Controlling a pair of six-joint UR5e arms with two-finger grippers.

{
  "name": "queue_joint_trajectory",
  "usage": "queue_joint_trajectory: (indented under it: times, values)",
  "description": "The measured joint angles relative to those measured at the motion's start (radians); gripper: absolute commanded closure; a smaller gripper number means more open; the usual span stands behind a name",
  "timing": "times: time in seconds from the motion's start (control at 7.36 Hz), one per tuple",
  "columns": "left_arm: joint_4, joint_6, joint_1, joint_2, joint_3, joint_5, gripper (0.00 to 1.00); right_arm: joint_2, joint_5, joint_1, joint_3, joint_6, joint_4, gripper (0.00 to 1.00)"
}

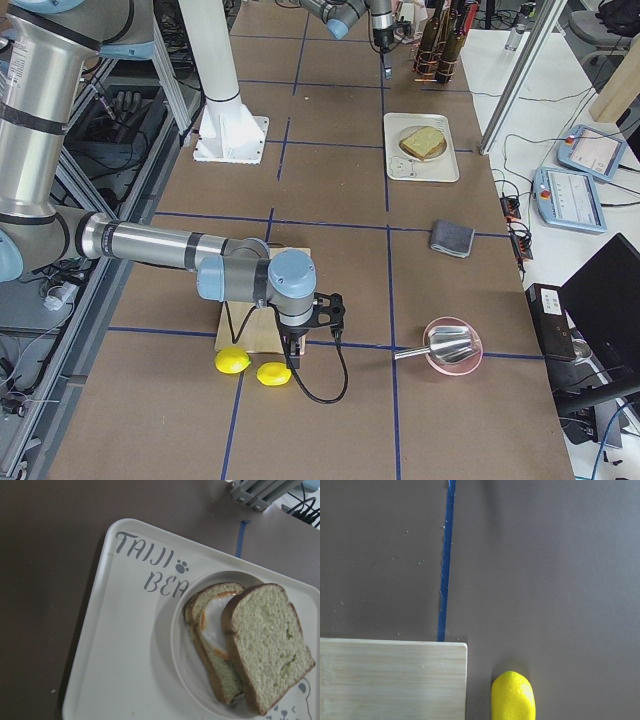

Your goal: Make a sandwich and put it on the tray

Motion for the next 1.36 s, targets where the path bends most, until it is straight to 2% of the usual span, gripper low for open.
queue_joint_trajectory:
  times: [0.14,0.41,0.68,0.95,1.22,1.36]
  values:
    - [0.019,0.127,-0.047,0.114,-0.091,-0.003,0.0,0.0,0.007,0.0,0.0,0.0,0.0,0.0]
    - [0.024,0.441,-0.186,0.314,-0.165,-0.008,0.0,0.001,0.014,0.0,-0.005,0.0,0.0,0.0]
    - [0.027,0.819,-0.377,0.466,-0.13,-0.086,0.0,0.002,0.015,0.0,-0.009,0.0,0.001,0.0]
    - [0.032,1.112,-0.561,0.575,-0.052,-0.179,0.0,0.002,0.015,0.0,-0.012,-0.001,0.001,0.0]
    - [0.065,1.244,-0.691,0.663,-0.016,-0.234,0.0,0.001,0.015,0.0,-0.013,-0.001,0.001,0.0]
    - [0.132,1.259,-0.717,0.677,-0.017,-0.247,0.0,0.001,0.016,0.0,-0.014,-0.001,0.0,0.0]
